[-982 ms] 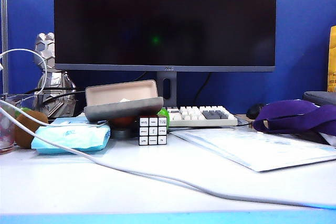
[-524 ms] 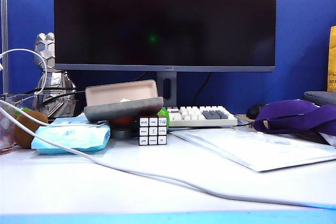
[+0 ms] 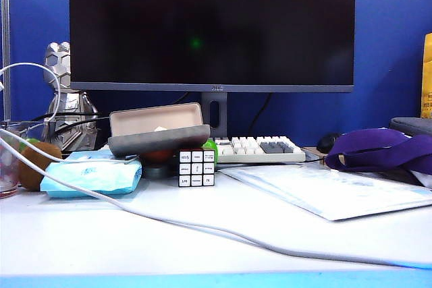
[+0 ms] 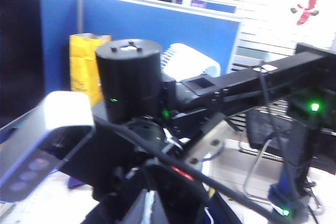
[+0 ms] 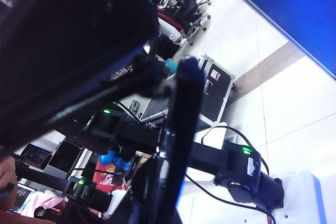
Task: Pick up the glasses, fold the temples of the glasses, place the glasses into the glasses case, and finally close the glasses case.
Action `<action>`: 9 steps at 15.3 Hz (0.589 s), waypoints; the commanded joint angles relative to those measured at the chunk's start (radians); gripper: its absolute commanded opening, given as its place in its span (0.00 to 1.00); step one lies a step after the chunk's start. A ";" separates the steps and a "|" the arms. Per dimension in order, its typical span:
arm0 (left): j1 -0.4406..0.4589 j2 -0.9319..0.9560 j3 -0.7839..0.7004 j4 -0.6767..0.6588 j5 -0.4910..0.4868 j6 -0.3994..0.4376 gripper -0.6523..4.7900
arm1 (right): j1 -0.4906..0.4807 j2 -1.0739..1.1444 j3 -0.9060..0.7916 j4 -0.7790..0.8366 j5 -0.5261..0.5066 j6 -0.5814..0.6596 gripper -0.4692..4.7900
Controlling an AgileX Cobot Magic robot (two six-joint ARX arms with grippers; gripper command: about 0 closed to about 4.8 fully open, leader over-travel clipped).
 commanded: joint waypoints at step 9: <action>-0.051 0.032 -0.005 -0.086 0.075 0.008 0.11 | -0.014 -0.006 0.004 0.158 0.042 0.151 0.08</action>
